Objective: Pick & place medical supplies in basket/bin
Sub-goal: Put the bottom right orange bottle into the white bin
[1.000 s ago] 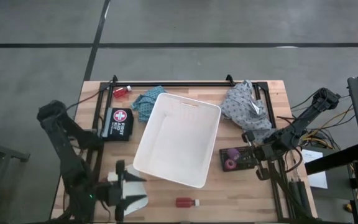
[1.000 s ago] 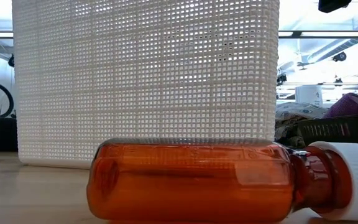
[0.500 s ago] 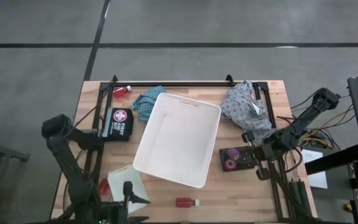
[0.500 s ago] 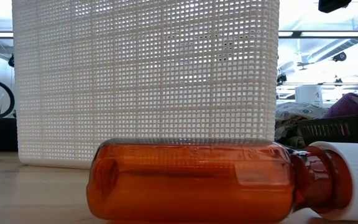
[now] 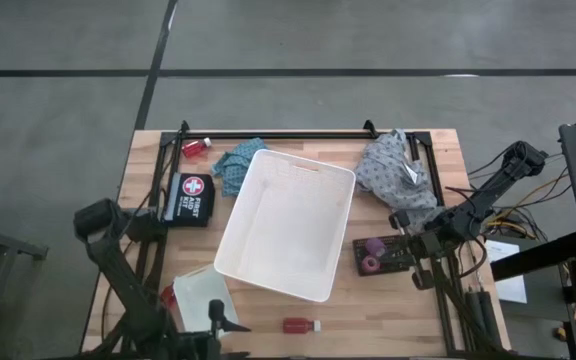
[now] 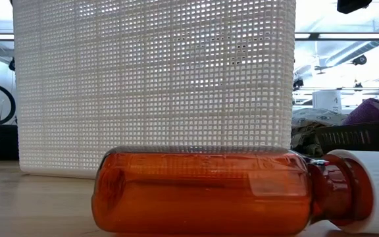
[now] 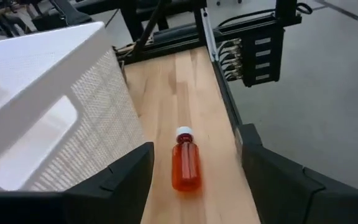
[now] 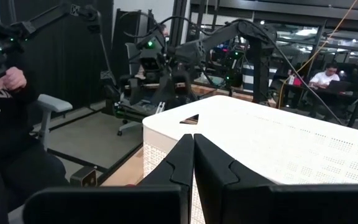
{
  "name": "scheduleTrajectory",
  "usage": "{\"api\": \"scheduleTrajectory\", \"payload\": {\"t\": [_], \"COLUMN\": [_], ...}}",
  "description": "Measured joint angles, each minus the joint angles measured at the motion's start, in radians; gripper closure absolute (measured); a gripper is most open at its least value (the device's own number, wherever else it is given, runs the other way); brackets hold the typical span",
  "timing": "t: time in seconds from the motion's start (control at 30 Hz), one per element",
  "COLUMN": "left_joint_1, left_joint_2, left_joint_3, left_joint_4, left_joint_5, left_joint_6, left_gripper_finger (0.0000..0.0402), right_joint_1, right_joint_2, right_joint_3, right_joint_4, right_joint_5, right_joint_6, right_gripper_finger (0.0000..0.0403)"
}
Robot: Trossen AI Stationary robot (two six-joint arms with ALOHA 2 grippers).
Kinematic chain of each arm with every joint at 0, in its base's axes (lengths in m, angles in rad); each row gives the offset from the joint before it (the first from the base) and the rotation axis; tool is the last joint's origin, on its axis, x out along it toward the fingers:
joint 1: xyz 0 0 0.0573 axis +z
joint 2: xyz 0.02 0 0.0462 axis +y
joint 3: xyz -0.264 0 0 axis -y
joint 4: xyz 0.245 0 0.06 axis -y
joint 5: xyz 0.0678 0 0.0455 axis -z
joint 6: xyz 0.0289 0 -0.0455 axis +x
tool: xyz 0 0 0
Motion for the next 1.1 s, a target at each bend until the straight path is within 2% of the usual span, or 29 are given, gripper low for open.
{"api": "scheduleTrajectory", "payload": {"t": [0.37,0.67,1.1], "left_joint_1": [0.036,0.140,0.189], "left_joint_2": [0.128,0.171,0.256], "left_joint_3": [0.000,0.002,0.002], "left_joint_4": [0.101,0.118,0.200], "left_joint_5": [0.005,0.195,0.229], "left_joint_6": [-0.006,-0.077,-0.053], "left_gripper_finger": [0.0118,0.0100,0.0100], "right_joint_1": [0.000,0.000,0.000], "right_joint_2": [0.000,0.000,0.000], "right_joint_3": [0.000,0.000,0.000], "right_joint_4": [0.000,-0.001,-0.001], "right_joint_5": [0.000,0.000,0.000], "right_joint_6": [0.000,0.000,0.000], "right_gripper_finger": [0.0394,0.0394,0.0394]}}
